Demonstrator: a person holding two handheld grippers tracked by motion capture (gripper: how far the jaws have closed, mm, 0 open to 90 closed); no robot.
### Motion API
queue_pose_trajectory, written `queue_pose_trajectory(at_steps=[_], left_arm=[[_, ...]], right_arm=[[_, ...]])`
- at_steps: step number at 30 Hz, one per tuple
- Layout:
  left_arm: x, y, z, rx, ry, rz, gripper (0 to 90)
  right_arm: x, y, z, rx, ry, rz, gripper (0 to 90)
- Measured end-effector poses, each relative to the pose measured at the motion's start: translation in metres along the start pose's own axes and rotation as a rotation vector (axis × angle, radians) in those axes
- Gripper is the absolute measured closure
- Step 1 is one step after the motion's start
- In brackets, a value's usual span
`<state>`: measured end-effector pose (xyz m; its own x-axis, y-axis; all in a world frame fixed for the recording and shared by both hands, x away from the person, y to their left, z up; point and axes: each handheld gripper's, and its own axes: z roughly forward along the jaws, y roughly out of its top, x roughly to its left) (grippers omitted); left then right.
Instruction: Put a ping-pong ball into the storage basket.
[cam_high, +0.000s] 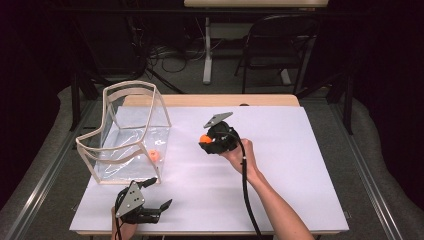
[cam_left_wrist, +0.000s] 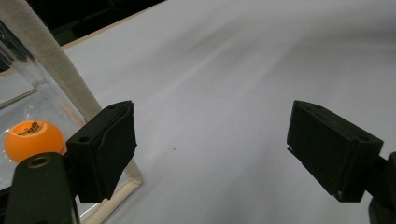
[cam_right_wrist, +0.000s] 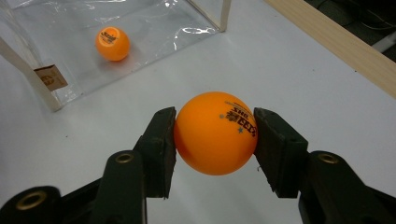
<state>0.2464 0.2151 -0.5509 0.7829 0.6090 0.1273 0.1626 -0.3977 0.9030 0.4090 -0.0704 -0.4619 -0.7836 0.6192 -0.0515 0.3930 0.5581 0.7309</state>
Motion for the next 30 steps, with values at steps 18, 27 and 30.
queue_pose_trajectory(at_steps=[18, 27, 30], left_arm=[[0.000, 0.000, 0.000, 0.002, 0.005, 0.000, 15.7], [0.000, 0.000, -0.001, 0.000, 0.010, -0.005, 15.7], [0.000, 0.000, -0.001, 0.000, 0.011, -0.007, 15.7]], right_arm=[[0.007, 0.020, 0.000, -0.024, 0.018, -0.012, 51.1], [0.010, 0.031, 0.000, -0.029, 0.028, -0.023, 51.1], [0.012, 0.034, 0.000, -0.030, 0.031, -0.029, 51.1]])
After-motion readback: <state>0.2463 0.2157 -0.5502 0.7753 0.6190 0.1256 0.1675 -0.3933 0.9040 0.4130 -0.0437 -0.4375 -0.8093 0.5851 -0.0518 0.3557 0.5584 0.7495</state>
